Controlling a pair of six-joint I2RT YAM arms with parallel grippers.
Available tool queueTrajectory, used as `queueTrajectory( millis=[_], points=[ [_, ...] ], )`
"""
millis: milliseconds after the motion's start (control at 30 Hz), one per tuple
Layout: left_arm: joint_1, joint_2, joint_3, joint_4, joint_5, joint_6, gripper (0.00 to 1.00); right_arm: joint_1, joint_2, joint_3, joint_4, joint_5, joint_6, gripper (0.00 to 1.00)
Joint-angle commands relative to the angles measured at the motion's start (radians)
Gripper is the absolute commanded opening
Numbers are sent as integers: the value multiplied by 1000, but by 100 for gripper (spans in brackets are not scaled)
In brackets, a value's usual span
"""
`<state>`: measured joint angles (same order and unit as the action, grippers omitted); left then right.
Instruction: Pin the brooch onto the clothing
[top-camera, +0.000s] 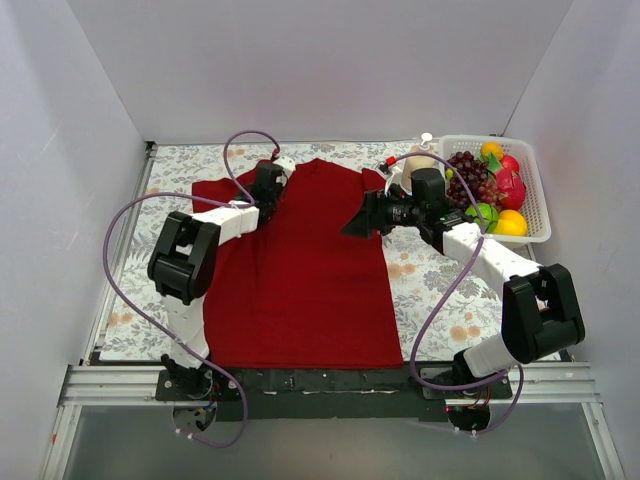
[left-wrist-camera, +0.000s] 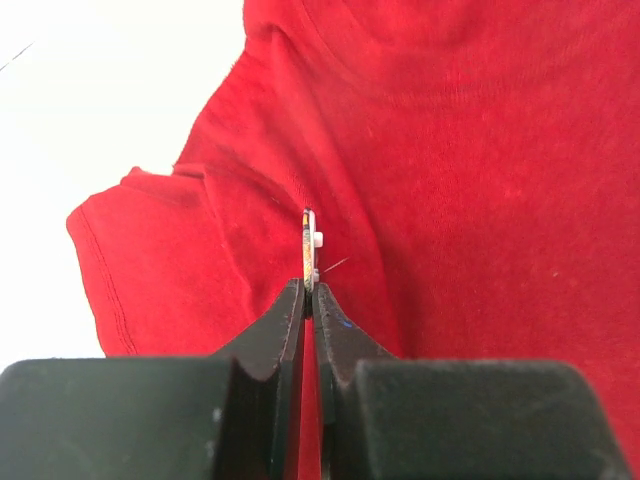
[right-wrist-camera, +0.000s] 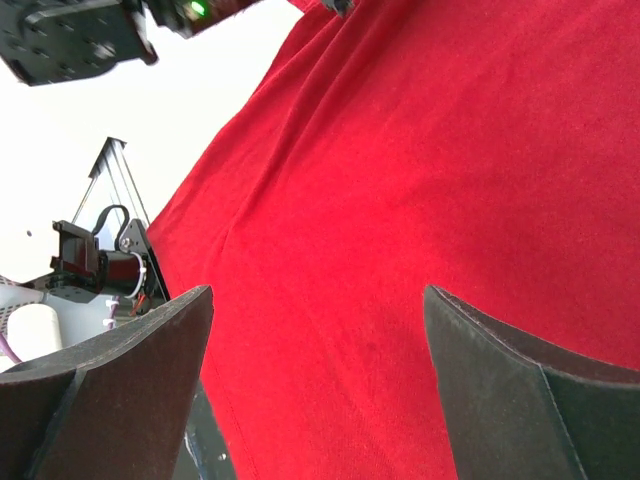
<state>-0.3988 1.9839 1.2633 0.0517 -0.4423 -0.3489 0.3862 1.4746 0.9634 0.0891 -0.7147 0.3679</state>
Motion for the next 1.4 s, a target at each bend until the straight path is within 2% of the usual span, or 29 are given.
queueTrajectory(
  millis=[0, 833, 1367],
  points=[
    [28, -117, -4, 11, 85, -76, 0, -3, -5, -8, 49, -20, 5, 92],
    [104, -223, -76, 27, 290, -211, 0, -3, 1, -29, 54, -28, 2, 92],
    [159, -301, -168, 96, 428, -292, 0, -3, -5, -38, 57, -31, 3, 92]
  ],
)
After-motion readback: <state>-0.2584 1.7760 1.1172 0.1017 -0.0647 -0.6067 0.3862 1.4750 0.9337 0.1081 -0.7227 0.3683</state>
